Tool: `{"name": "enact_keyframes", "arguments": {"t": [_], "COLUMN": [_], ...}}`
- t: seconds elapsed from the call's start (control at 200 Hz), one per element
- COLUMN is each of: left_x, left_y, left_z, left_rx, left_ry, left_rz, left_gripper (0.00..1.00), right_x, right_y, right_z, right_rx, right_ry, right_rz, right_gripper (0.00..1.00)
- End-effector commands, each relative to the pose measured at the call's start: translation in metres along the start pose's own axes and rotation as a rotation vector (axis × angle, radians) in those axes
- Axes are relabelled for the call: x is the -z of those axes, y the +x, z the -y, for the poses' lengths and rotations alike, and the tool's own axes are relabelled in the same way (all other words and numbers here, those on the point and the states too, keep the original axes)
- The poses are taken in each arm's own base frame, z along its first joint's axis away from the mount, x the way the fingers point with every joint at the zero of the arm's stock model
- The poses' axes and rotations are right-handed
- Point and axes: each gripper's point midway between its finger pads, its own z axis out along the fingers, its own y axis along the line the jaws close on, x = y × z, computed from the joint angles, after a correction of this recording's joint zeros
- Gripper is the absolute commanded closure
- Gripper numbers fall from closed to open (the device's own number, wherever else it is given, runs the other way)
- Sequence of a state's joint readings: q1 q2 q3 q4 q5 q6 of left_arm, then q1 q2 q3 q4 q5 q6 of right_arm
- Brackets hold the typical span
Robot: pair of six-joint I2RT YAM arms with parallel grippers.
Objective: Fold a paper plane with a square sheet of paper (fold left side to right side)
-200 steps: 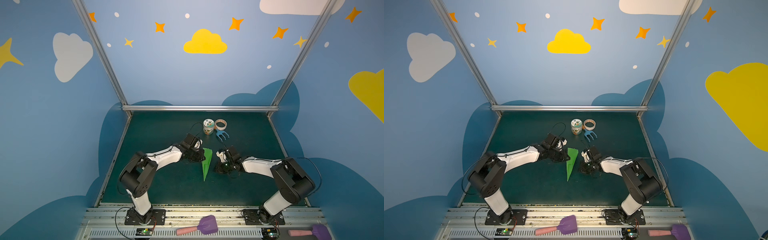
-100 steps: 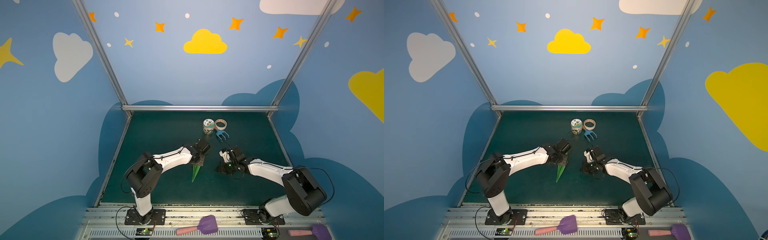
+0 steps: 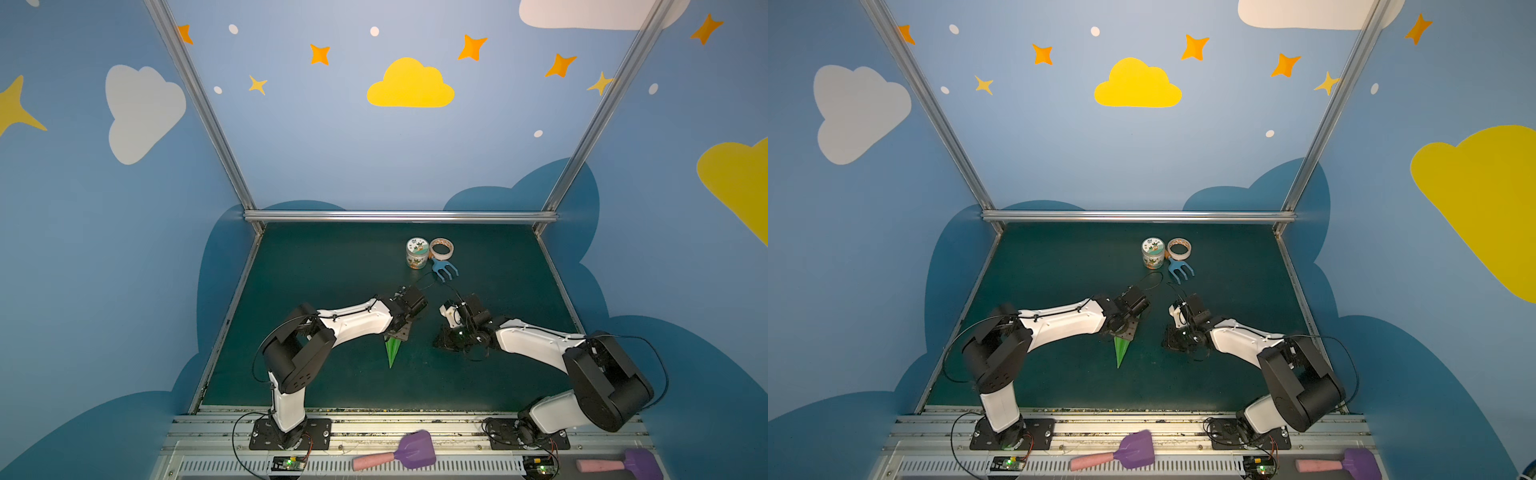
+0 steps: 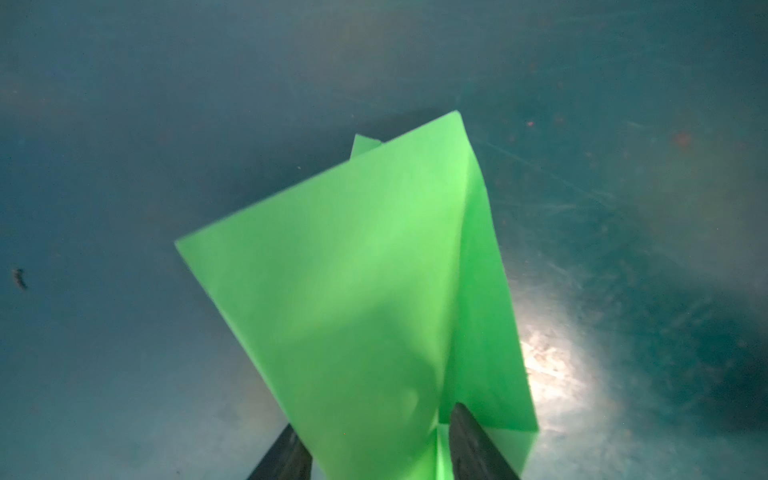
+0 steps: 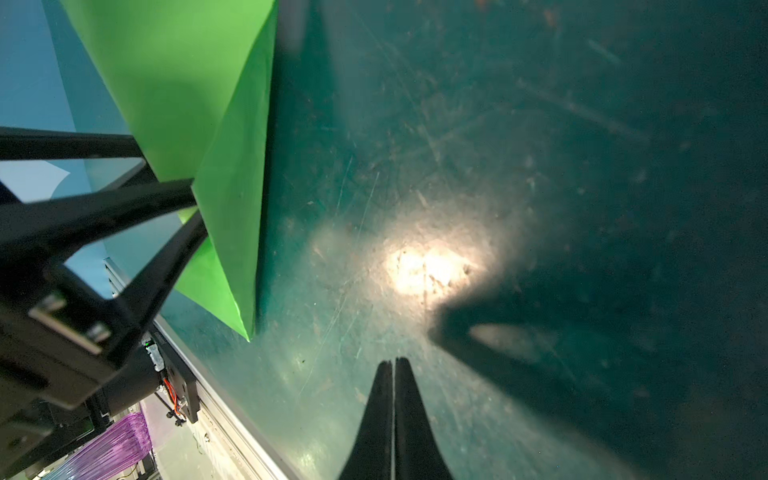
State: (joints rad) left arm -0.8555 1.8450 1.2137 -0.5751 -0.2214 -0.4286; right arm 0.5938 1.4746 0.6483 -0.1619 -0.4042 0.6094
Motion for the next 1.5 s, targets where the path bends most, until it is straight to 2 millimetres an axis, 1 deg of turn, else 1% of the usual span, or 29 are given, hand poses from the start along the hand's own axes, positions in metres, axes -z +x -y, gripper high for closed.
{"name": "enact_keyframes", "arguments": {"t": [0.0,0.125,0.215,0.38,0.581,0.656,0.716,0.781,0.876,0.941,1.101,1.226,1.341,1.387,1.427,1.492], "left_x": [0.004,0.003,-0.002,-0.008,-0.014,-0.016,-0.018,-0.018,-0.014,-0.01,0.006,0.019,0.031,0.039,0.048,0.068], "left_y": [-0.006,-0.006,-0.002,0.006,0.015,0.017,0.02,0.019,0.009,-0.002,-0.029,-0.04,-0.049,-0.055,-0.061,-0.073], "left_z": [0.007,0.016,0.022,0.029,0.027,0.026,0.022,0.019,0.017,0.018,0.026,0.031,0.032,0.031,0.031,0.028], "left_rx": [0.029,0.031,0.014,-0.014,-0.027,-0.032,-0.029,-0.021,-0.021,-0.02,-0.021,-0.032,-0.033,-0.033,-0.031,-0.028], "left_ry": [0.03,0.057,0.05,0.016,-0.06,-0.091,-0.128,-0.158,-0.17,-0.163,-0.115,-0.084,-0.068,-0.062,-0.053,-0.039], "left_rz": [0.005,-0.005,-0.017,-0.025,-0.029,-0.025,-0.029,-0.023,0.0,0.018,0.06,0.074,0.094,0.109,0.125,0.164], "left_gripper": [0.41,0.39,0.38,0.38,0.37,0.36,0.35,0.35,0.35,0.35,0.32,0.31,0.3,0.3,0.3,0.27], "right_x": [-0.005,-0.011,-0.013,-0.011,-0.005,-0.003,-0.001,0.002,0.005,0.008,0.017,0.022,0.025,0.027,0.029,0.037], "right_y": [0.005,0.007,0.007,0.006,0.006,0.008,0.008,0.008,0.006,0.004,-0.001,-0.004,-0.005,-0.007,-0.007,-0.011], "right_z": [0.005,0.008,0.01,0.011,0.013,0.014,0.016,0.016,0.016,0.015,0.013,0.012,0.011,0.01,0.009,0.006], "right_rx": [0.0,-0.004,-0.006,-0.007,-0.01,-0.009,-0.013,-0.014,-0.014,-0.013,-0.015,-0.015,-0.013,-0.012,-0.012,-0.01], "right_ry": [0.013,0.017,0.019,0.018,0.015,0.014,0.016,0.017,0.015,0.014,0.013,0.012,0.011,0.009,0.008,0.008], "right_rz": [-0.02,-0.03,-0.033,-0.026,-0.013,-0.012,-0.007,-0.004,0.001,0.009,0.028,0.039,0.044,0.049,0.052,0.072], "right_gripper": [0.97,0.97,0.97,0.97,0.97,0.97,0.96,0.96,0.96,0.95,0.9,0.85,0.8,0.76,0.7,0.54]}}
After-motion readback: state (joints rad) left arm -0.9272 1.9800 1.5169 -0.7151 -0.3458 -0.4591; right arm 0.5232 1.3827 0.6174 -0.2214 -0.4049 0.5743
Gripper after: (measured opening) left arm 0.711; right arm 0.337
